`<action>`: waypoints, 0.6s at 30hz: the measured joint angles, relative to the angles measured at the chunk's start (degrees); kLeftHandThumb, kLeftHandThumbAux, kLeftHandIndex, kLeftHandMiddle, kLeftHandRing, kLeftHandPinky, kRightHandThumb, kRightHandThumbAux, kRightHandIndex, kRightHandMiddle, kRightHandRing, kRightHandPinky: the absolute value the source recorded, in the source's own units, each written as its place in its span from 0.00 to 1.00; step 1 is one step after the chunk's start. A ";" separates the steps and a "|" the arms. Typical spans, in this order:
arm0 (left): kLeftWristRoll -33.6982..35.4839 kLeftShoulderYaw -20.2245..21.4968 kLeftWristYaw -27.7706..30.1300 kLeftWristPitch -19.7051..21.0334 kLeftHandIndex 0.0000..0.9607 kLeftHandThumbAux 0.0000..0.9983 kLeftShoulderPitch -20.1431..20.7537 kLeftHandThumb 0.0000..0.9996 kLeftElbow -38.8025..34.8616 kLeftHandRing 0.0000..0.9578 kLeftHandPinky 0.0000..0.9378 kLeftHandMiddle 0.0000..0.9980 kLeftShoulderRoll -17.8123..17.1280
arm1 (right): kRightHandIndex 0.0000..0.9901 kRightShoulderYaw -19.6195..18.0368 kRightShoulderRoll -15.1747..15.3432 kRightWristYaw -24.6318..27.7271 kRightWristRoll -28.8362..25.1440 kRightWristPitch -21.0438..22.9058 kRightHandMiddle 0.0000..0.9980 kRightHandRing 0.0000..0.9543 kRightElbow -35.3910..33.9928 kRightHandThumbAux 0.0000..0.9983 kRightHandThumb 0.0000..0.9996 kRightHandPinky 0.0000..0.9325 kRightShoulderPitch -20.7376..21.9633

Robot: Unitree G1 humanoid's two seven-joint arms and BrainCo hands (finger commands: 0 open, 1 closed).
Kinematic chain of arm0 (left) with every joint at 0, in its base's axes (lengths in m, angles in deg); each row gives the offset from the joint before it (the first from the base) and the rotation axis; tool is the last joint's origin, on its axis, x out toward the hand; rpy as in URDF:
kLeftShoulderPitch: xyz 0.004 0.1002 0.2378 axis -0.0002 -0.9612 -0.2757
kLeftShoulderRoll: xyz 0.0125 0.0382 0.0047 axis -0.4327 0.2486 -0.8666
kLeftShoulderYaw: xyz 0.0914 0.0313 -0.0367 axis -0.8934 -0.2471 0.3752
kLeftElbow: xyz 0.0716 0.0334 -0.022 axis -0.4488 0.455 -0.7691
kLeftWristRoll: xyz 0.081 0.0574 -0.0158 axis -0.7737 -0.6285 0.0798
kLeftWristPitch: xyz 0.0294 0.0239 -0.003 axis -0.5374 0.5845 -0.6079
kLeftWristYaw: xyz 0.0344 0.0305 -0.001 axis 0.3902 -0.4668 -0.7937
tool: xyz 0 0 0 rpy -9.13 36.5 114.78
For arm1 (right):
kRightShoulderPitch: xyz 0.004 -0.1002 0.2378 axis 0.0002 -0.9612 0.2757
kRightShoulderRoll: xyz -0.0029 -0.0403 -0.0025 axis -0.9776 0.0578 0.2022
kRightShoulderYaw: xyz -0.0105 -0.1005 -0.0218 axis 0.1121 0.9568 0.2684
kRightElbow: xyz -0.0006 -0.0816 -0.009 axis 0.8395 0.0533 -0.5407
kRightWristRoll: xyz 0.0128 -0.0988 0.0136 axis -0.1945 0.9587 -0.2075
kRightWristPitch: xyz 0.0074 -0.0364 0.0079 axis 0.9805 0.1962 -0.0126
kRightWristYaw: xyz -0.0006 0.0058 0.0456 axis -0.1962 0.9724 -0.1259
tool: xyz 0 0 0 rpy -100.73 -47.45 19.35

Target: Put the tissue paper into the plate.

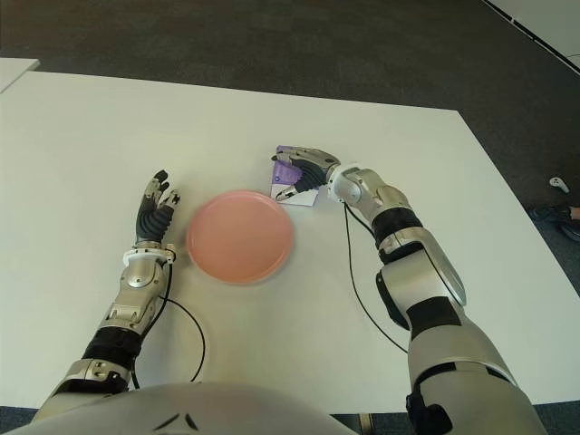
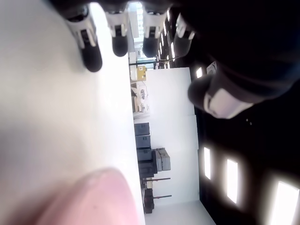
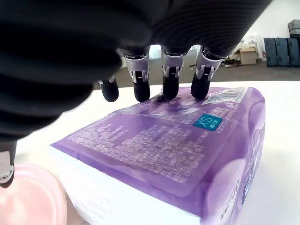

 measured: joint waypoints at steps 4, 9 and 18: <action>0.01 0.01 0.00 0.01 0.00 0.51 0.01 0.00 -0.01 0.00 0.00 0.00 0.11 | 0.00 0.04 0.01 0.01 -0.02 0.00 0.00 0.00 0.00 0.44 0.29 0.01 0.02; -0.05 -0.41 0.00 1.47 0.00 0.54 -0.84 0.00 -2.63 0.00 0.00 0.00 1.03 | 0.00 -0.09 0.14 -0.04 -0.12 -0.01 0.00 0.00 0.00 0.43 0.28 0.02 0.03; 0.05 -4.39 1.97 9.55 0.00 0.56 -5.20 0.00 -18.14 0.00 0.00 0.00 2.00 | 0.00 -1.01 0.67 -0.24 -0.23 -0.04 0.00 0.00 -0.02 0.41 0.25 0.01 0.01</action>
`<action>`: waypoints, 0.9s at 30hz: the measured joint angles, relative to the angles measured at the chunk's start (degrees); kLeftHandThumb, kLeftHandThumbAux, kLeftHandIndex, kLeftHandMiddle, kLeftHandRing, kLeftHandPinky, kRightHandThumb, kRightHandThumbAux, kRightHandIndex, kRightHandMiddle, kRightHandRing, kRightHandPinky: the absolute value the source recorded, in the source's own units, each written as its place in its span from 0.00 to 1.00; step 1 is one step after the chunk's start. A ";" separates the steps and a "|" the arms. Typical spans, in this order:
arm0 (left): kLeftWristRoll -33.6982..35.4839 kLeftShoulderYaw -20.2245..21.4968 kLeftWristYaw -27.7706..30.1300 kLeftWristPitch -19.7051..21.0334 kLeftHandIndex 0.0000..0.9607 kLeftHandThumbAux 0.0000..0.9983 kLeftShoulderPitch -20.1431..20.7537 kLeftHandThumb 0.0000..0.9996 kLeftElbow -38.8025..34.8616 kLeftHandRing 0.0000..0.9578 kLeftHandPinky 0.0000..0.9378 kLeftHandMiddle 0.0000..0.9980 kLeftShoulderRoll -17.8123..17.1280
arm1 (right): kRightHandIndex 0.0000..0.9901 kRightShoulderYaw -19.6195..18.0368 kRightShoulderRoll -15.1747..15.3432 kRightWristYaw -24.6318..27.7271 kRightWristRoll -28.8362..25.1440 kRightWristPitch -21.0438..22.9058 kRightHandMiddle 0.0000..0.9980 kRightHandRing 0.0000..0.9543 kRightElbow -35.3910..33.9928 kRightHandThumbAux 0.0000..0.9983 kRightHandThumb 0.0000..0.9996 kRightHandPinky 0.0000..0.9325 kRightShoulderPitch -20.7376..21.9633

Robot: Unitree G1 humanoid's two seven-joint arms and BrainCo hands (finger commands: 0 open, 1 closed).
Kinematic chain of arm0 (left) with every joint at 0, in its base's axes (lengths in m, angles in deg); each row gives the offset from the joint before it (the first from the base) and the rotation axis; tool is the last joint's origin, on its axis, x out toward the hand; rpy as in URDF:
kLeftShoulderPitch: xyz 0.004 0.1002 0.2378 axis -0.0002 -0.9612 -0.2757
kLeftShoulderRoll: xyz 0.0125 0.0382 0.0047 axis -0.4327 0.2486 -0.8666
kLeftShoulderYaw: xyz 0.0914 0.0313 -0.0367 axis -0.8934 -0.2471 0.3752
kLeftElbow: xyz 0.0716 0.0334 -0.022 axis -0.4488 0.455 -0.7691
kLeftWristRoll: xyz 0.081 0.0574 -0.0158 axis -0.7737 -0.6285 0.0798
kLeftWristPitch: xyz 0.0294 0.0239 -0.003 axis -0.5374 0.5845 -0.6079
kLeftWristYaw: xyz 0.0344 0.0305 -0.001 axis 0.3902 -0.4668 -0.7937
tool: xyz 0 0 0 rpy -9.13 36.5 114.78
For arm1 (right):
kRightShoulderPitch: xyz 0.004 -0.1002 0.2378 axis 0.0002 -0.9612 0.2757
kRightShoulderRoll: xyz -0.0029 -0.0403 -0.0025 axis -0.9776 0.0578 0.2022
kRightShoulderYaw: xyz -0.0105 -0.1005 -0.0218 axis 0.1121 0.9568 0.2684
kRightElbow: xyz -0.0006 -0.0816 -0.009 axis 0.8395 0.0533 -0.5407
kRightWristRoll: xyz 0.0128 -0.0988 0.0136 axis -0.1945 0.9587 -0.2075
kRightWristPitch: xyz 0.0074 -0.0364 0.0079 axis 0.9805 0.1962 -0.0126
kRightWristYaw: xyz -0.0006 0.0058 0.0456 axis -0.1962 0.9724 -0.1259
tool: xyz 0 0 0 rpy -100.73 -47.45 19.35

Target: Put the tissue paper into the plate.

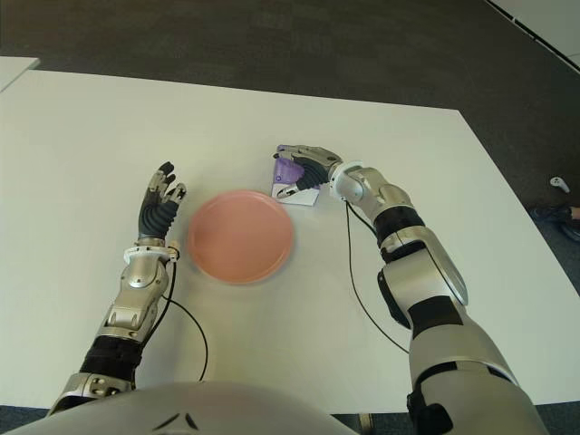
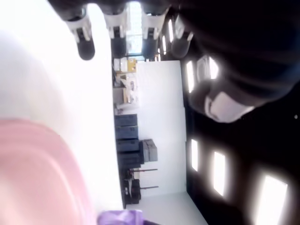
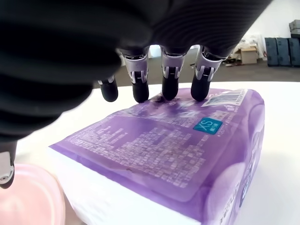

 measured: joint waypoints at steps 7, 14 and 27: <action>-0.21 -0.20 0.07 2.08 0.00 0.56 -0.96 0.00 -1.77 0.00 0.00 0.00 -0.04 | 0.00 -1.29 1.51 0.05 -0.61 0.00 0.00 0.00 -0.35 0.41 0.27 0.00 -0.03; -0.55 -0.20 0.07 3.52 0.00 0.55 -1.27 0.00 -1.95 0.00 0.00 0.00 -0.04 | 0.00 -2.85 2.57 0.06 -1.33 0.43 0.00 0.00 -0.98 0.40 0.28 0.00 -0.11; -0.59 0.36 0.06 3.55 0.00 0.57 -1.16 0.00 -1.53 0.00 0.00 0.00 0.00 | 0.00 -5.11 4.04 0.05 -2.27 0.97 0.00 0.00 -3.25 0.38 0.27 0.00 -1.75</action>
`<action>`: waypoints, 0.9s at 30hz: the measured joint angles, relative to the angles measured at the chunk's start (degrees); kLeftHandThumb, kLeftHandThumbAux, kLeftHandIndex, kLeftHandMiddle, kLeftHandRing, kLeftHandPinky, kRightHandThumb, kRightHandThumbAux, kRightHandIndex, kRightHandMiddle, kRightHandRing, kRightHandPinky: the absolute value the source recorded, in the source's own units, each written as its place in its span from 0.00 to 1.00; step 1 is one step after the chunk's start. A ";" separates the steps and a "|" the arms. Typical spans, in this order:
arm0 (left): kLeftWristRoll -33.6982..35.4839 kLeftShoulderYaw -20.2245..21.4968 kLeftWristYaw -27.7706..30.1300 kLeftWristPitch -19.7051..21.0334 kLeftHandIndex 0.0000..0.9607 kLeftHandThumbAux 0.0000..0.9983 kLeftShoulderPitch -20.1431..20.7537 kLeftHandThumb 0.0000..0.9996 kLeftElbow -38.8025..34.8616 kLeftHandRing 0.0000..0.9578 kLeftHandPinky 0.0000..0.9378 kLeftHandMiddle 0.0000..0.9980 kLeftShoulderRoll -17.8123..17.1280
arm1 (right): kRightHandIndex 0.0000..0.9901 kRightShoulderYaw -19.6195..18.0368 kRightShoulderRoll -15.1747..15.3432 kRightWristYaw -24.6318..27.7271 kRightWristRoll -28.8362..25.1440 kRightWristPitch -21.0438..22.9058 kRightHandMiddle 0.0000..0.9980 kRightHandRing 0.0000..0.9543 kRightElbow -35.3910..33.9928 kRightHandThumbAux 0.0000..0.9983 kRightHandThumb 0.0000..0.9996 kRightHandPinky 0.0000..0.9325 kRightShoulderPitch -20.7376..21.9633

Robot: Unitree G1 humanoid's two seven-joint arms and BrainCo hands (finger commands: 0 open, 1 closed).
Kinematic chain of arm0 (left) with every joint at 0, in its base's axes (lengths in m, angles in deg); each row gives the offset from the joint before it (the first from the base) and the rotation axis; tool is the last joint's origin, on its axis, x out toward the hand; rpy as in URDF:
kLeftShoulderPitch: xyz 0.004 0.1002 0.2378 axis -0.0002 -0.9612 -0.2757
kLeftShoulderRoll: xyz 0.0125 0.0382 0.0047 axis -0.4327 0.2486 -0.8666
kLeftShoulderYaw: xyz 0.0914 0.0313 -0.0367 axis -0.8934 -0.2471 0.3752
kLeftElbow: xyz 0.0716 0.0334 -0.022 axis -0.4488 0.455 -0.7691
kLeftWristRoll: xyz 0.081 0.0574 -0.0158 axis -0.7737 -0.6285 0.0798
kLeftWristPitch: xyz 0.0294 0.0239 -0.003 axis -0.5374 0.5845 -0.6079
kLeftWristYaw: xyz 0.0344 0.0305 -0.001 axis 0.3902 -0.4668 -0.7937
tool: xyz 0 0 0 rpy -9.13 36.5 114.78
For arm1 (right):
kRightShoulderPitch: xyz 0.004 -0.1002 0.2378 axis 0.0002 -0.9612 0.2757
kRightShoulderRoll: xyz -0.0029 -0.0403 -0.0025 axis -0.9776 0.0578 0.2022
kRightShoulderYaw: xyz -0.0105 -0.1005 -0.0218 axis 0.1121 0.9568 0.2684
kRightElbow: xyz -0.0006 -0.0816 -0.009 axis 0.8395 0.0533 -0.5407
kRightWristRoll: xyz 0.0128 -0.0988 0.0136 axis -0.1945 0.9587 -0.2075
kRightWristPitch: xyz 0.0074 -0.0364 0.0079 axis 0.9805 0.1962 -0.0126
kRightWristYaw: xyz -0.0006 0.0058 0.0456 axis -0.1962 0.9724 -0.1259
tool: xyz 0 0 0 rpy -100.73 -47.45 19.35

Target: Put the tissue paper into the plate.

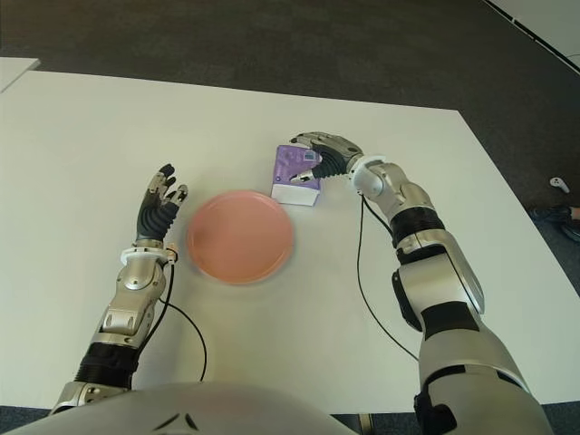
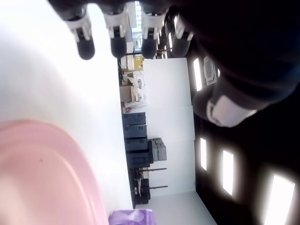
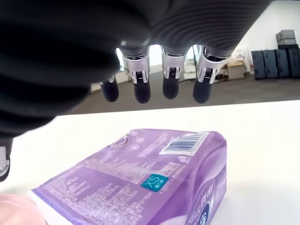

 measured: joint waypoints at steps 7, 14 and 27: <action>0.04 0.00 0.00 -0.06 0.00 0.57 -0.15 0.00 -0.10 0.00 0.00 0.00 0.03 | 0.00 -0.46 0.32 -0.01 0.00 0.31 0.00 0.00 -0.06 0.37 0.26 0.00 -0.53; 0.00 -0.03 0.00 -0.35 0.00 0.57 -0.13 0.00 -0.08 0.00 0.00 0.00 0.02 | 0.00 -0.28 0.29 -0.67 0.15 0.33 0.00 0.00 0.52 0.37 0.25 0.00 -0.65; -0.09 0.22 -0.22 -1.78 0.00 0.57 -0.04 0.00 1.07 0.00 0.00 0.00 0.02 | 0.00 2.84 -2.18 -3.14 1.64 0.67 0.00 0.00 5.02 0.40 0.26 0.00 -0.67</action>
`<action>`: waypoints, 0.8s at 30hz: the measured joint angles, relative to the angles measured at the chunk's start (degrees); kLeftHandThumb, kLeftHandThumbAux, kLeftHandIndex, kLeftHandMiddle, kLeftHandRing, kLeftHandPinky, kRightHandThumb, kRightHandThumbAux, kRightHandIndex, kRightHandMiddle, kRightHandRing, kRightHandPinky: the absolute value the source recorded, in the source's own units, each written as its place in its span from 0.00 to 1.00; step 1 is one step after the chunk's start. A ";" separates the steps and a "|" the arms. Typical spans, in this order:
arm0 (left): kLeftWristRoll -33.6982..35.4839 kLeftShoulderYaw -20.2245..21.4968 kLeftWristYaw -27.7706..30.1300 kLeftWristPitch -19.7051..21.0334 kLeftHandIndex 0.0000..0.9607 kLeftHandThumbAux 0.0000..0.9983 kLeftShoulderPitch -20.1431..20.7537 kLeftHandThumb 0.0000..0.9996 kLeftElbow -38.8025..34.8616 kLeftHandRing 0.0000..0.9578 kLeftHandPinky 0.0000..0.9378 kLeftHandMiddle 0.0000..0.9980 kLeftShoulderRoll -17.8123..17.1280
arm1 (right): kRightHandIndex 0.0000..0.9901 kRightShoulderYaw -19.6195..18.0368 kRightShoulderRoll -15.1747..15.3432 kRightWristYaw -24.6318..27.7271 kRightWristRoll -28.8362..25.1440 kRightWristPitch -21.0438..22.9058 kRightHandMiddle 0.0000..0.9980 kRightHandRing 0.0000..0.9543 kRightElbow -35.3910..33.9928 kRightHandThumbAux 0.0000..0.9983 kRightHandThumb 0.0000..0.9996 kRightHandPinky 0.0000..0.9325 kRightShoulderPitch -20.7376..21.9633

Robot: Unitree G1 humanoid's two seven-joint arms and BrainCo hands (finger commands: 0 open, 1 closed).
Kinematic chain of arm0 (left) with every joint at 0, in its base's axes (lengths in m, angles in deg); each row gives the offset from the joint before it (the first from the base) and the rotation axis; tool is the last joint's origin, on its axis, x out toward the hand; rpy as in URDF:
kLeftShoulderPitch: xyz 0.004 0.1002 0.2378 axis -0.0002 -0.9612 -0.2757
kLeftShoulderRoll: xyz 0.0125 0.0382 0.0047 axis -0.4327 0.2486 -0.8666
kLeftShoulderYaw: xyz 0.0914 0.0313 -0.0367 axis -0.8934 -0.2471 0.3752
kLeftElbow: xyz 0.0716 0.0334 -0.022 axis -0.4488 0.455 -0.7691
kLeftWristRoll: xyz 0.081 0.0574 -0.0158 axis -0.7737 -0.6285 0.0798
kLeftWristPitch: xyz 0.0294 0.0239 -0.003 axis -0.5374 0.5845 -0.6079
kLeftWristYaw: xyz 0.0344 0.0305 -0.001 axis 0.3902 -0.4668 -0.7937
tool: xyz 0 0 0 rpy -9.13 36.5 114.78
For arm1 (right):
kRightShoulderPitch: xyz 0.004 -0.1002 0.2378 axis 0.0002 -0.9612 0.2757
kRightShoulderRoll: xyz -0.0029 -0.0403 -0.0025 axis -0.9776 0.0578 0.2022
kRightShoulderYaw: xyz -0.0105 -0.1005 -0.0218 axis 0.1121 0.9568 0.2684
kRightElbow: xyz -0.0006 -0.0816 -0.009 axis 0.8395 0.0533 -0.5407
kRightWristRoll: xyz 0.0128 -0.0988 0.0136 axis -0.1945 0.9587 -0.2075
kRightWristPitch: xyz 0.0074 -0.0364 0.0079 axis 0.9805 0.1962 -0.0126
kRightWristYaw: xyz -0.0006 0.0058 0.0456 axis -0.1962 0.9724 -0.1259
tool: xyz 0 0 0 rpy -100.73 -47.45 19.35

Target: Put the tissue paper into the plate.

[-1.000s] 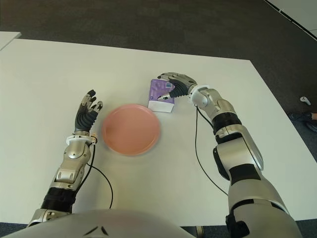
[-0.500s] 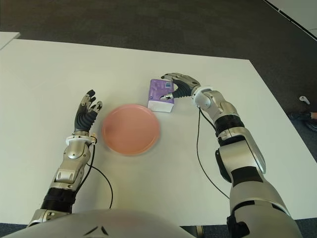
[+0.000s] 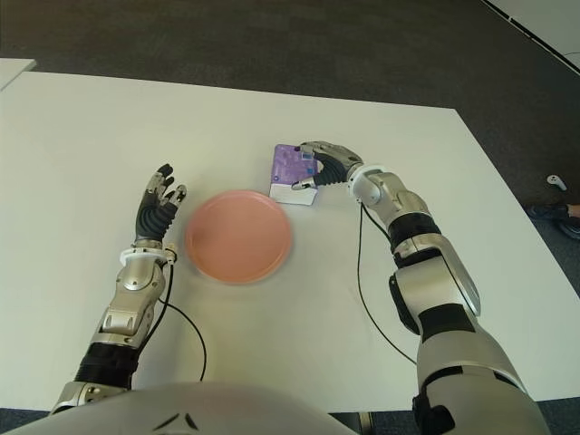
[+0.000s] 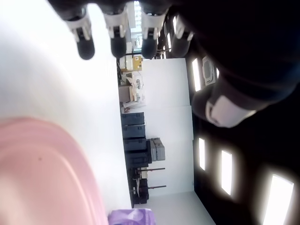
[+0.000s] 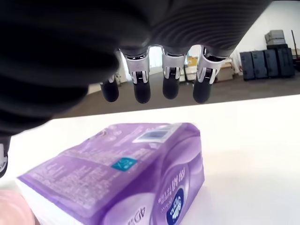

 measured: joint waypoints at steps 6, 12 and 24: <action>-0.05 -0.25 0.00 -0.39 0.00 0.57 -0.03 0.00 -0.07 0.00 0.00 0.00 -0.01 | 0.00 1.79 -0.51 -1.56 1.10 -0.03 0.00 0.00 1.70 0.42 0.26 0.00 0.23; -0.08 -0.28 0.00 -0.06 0.00 0.58 -0.12 0.00 -0.76 0.00 0.00 0.00 0.00 | 0.00 3.37 -0.88 -2.59 1.55 -0.48 0.00 0.00 2.77 0.43 0.24 0.00 0.85; -0.26 0.03 -0.96 -0.25 0.00 0.57 0.29 0.00 1.14 0.00 0.00 0.00 -0.01 | 0.00 5.12 -1.39 -3.32 2.03 -1.18 0.00 0.00 3.36 0.42 0.25 0.00 1.43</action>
